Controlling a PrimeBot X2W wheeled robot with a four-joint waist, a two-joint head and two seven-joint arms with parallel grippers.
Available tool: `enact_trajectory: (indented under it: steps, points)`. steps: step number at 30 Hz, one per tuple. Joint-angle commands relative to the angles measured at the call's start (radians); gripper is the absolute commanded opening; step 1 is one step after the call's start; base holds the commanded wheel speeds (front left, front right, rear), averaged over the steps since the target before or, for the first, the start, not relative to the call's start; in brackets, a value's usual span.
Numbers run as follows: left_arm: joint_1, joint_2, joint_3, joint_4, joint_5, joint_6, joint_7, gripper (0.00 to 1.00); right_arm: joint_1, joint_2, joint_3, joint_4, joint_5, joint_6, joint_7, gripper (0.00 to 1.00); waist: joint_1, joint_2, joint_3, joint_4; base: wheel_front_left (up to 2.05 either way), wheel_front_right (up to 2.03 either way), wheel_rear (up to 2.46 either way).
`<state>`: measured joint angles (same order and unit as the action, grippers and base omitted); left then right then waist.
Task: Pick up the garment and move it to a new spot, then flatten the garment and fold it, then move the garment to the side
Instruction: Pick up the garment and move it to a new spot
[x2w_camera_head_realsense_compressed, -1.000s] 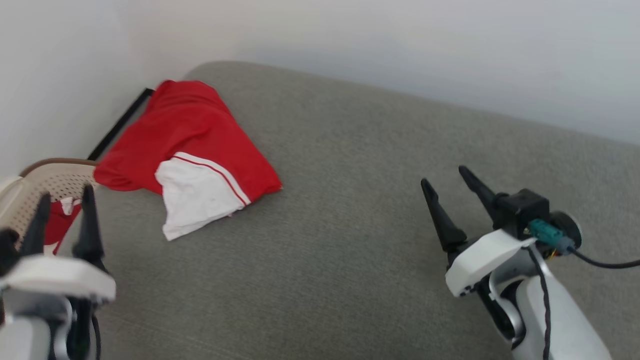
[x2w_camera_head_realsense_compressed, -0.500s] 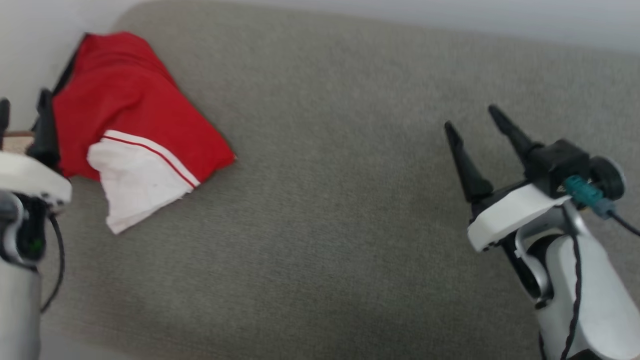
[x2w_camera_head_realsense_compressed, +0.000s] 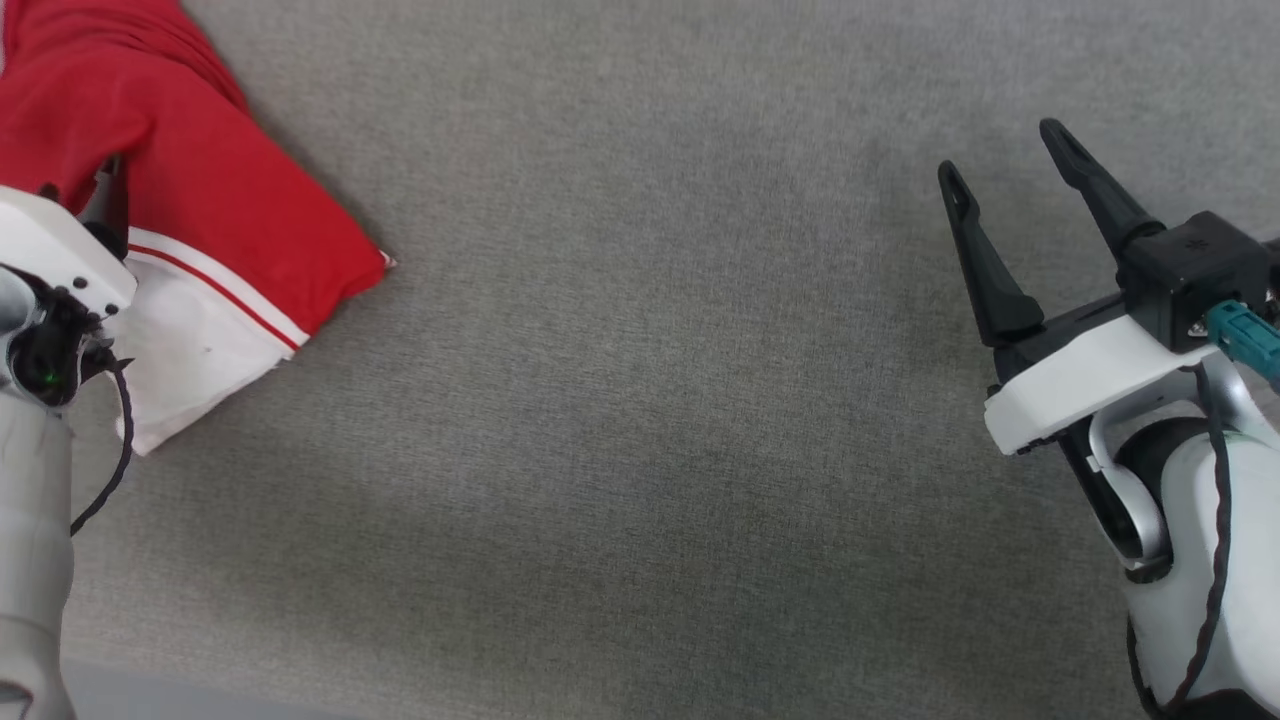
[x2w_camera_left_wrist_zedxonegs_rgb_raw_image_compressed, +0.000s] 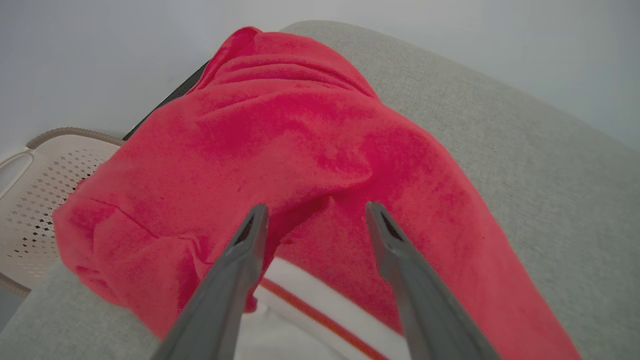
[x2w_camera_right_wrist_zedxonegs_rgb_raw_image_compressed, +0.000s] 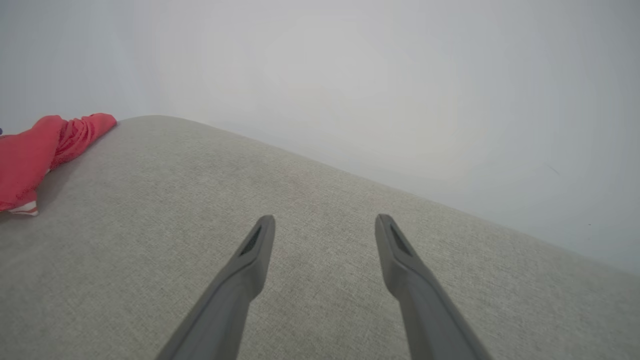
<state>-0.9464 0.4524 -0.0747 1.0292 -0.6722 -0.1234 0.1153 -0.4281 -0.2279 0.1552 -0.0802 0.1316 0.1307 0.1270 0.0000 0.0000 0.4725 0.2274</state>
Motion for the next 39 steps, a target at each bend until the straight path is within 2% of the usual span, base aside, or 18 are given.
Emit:
enact_trajectory:
  steps: [1,9,21,22,23,32,39]
  points:
    - [-0.024,0.0,-0.002,0.022,-0.006,-0.004,0.011,1.0,-0.012,-0.004,0.002,-0.013,-0.005,0.0,0.008,1.0,0.0,0.0,0.023,-0.005,0.0,0.0,0.0]
    - [-0.109,-0.028,-0.021,0.185,-0.043,-0.007,0.128,1.0,-0.012,-0.028,0.004,-0.075,-0.015,0.0,0.061,1.0,0.0,0.0,0.071,-0.014,0.0,0.0,0.0]
    - [-0.099,-0.086,-0.02,0.265,-0.087,0.006,0.262,1.0,-0.02,-0.046,0.006,-0.127,-0.025,0.0,0.111,1.0,0.0,0.0,0.096,-0.013,0.0,0.0,0.0]
    - [-0.099,-0.087,-0.021,0.267,-0.088,0.005,0.263,0.89,-0.021,-0.046,0.006,-0.127,-0.026,0.0,0.11,1.0,0.0,0.0,0.096,-0.013,0.0,0.0,0.0]
    - [-0.103,-0.084,-0.019,0.266,-0.092,0.003,0.254,0.0,-0.022,-0.046,0.006,-0.126,-0.027,0.0,0.109,1.0,0.0,0.0,0.095,-0.013,0.0,0.0,0.0]
    - [-0.19,0.001,-0.052,0.226,-0.063,-0.005,0.195,0.0,-0.017,-0.022,-0.008,-0.091,-0.015,0.0,0.075,1.0,0.0,0.0,0.048,-0.002,0.0,0.0,0.0]
    - [-0.215,0.035,-0.104,0.176,-0.034,-0.006,0.149,0.0,0.004,0.0,-0.014,-0.049,-0.009,0.0,0.036,1.0,0.0,0.0,-0.017,0.006,0.0,0.0,0.0]
